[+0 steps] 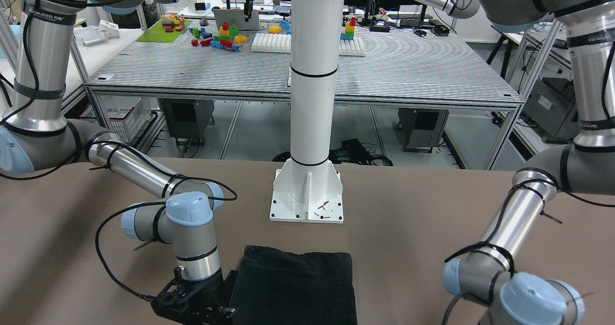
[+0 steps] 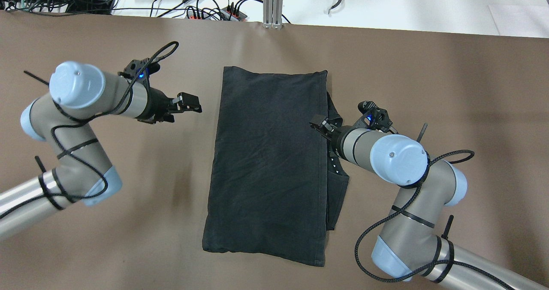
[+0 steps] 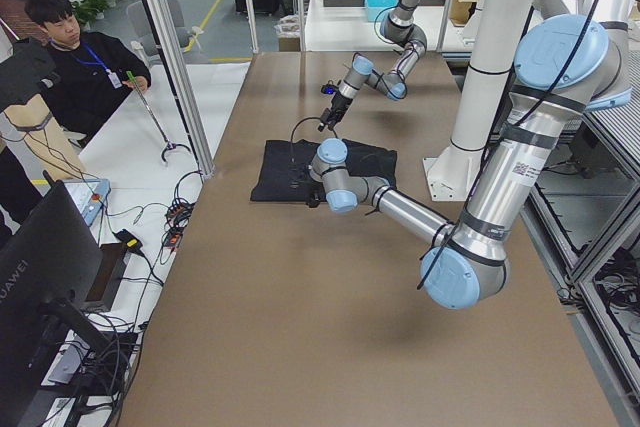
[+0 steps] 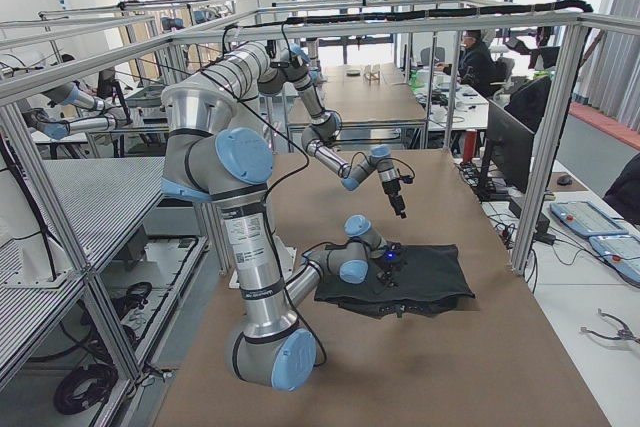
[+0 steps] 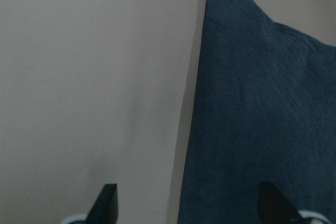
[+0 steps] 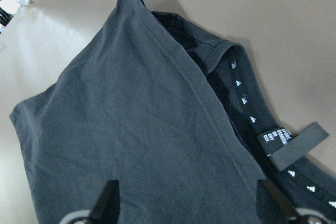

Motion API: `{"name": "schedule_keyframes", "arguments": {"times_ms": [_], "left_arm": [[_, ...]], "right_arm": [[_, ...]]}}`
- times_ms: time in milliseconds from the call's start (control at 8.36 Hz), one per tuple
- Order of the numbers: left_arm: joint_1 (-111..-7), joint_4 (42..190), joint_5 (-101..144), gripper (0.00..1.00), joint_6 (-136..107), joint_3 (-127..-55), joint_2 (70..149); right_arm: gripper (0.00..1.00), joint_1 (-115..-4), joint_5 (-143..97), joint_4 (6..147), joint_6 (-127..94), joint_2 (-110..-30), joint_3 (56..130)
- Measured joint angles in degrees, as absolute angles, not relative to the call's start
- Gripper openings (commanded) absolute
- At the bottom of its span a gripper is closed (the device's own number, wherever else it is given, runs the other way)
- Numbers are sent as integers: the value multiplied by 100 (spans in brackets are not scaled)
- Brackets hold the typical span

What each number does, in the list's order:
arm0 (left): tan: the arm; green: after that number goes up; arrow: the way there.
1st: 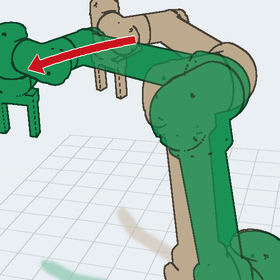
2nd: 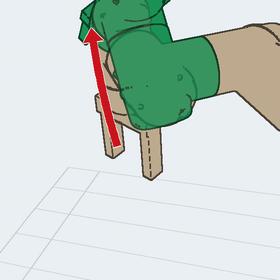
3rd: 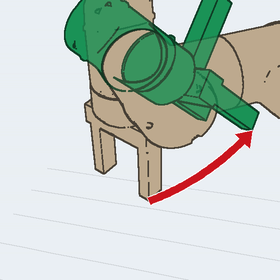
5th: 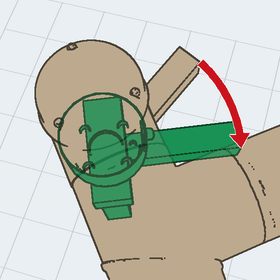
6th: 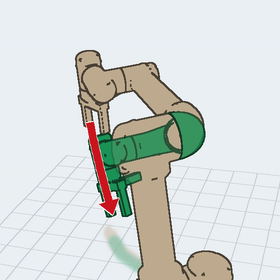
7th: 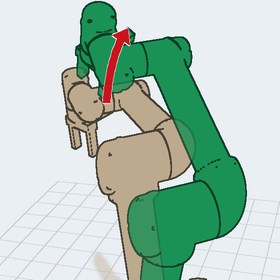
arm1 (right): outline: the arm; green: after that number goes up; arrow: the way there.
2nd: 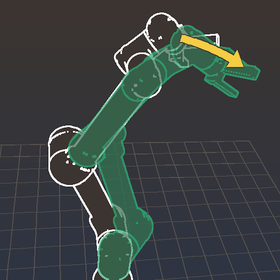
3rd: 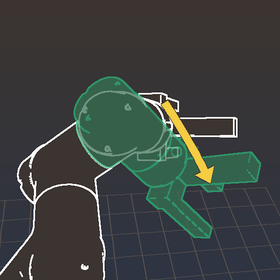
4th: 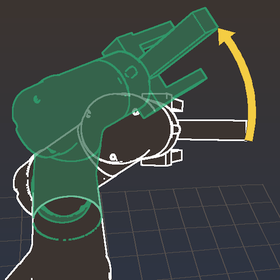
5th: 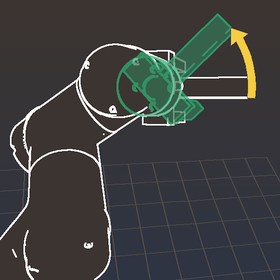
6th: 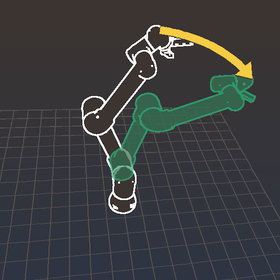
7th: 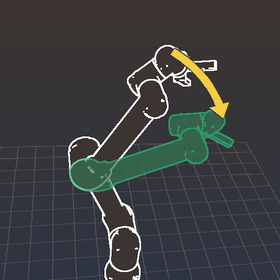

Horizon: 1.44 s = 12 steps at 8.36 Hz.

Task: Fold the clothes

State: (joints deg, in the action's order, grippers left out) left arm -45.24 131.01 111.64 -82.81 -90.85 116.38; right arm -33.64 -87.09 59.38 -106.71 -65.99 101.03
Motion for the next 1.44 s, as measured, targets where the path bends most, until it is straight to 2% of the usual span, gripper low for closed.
{"name": "schedule_keyframes", "arguments": {"times_ms": [239, 478, 957, 1435], "left_arm": [[-3766, 13406, 10519, 95, -9417, -10142, 10792], [-2885, 13761, 9610, 95, -10055, -10633, 10102], [-1358, 13884, 8039, 95, -10652, -10737, 9915], [-775, 13887, 7438, 95, -10763, -10651, 10004]], "right_arm": [[92, -3166, -8420, 5825, -11272, -6708, 10251], [92, -3018, -8235, 5796, -11479, -6720, 10289], [93, -2835, -7933, 5783, -11537, -6737, 10300], [93, -2782, -7881, 5783, -11501, -6796, 10364]]}}
